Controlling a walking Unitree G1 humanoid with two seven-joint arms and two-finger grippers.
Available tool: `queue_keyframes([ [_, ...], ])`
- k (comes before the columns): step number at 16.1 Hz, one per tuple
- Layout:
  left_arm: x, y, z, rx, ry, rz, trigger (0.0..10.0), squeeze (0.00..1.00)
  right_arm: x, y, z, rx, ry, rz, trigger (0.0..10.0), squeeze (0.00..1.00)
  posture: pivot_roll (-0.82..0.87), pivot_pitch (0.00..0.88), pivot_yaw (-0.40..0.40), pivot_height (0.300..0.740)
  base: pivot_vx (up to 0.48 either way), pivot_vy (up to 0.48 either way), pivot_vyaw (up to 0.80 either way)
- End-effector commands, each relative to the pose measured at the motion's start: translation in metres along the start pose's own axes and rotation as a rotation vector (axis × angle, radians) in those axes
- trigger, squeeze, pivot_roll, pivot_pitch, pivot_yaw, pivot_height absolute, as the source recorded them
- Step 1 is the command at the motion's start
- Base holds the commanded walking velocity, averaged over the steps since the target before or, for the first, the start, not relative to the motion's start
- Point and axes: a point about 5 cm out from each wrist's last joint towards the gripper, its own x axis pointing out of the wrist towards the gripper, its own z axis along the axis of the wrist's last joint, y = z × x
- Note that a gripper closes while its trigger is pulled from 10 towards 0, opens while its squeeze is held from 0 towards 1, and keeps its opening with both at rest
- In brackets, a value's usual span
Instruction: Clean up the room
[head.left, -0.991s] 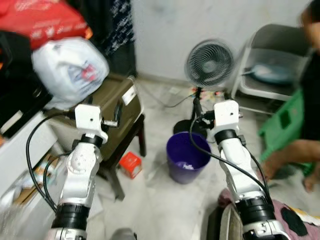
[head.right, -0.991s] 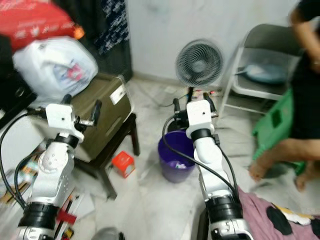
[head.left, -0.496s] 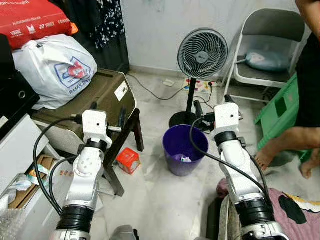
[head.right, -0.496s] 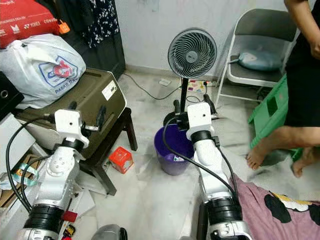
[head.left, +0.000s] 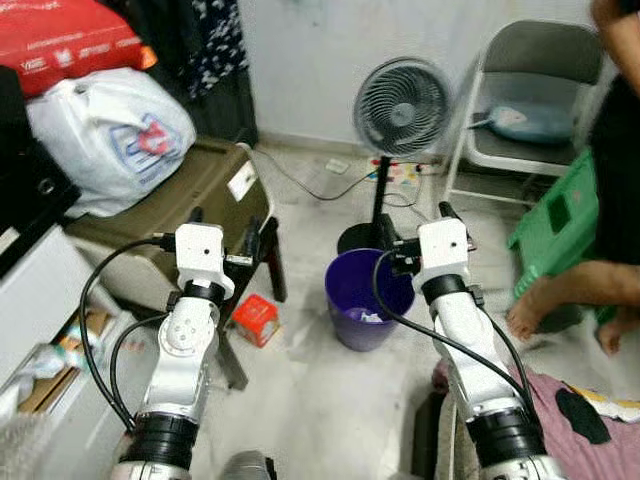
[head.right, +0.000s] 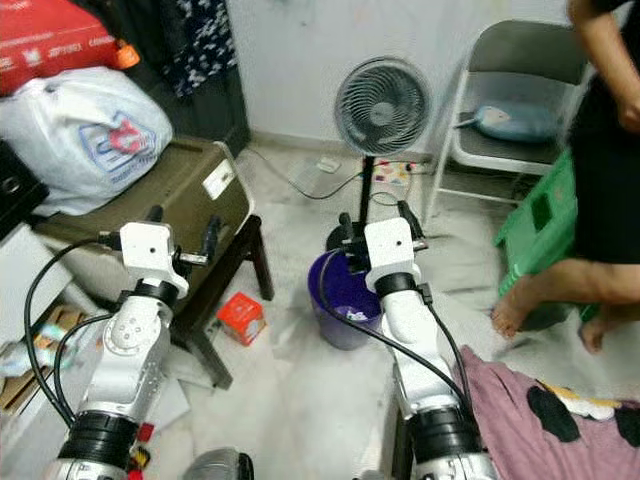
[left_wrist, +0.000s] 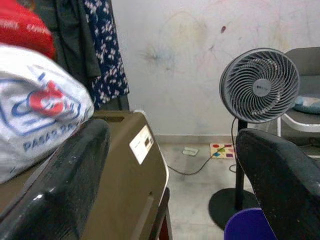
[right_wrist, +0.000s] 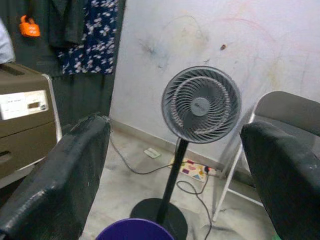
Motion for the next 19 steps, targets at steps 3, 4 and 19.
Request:
queue_keyframes([
  [3,-0.007,0.002,0.001,-0.012,0.021,-0.029,10.0,0.00,-0.005,0.002,0.002,0.018,0.001,-0.015,10.0,0.00,-0.03,0.005,0.045,0.740,0.000,0.000,0.80],
  [4,-0.008,0.001,0.004,-0.016,0.014,-0.039,10.0,0.00,-0.008,0.003,0.003,0.027,0.004,-0.019,10.0,0.00,-0.03,0.019,0.047,0.740,0.000,0.000,0.00],
  [19,-0.008,-0.003,0.015,-0.049,0.000,-0.102,10.0,0.00,-0.011,0.001,0.010,0.024,0.010,-0.022,10.0,0.00,-0.03,0.054,0.037,0.740,0.128,0.000,0.00],
])
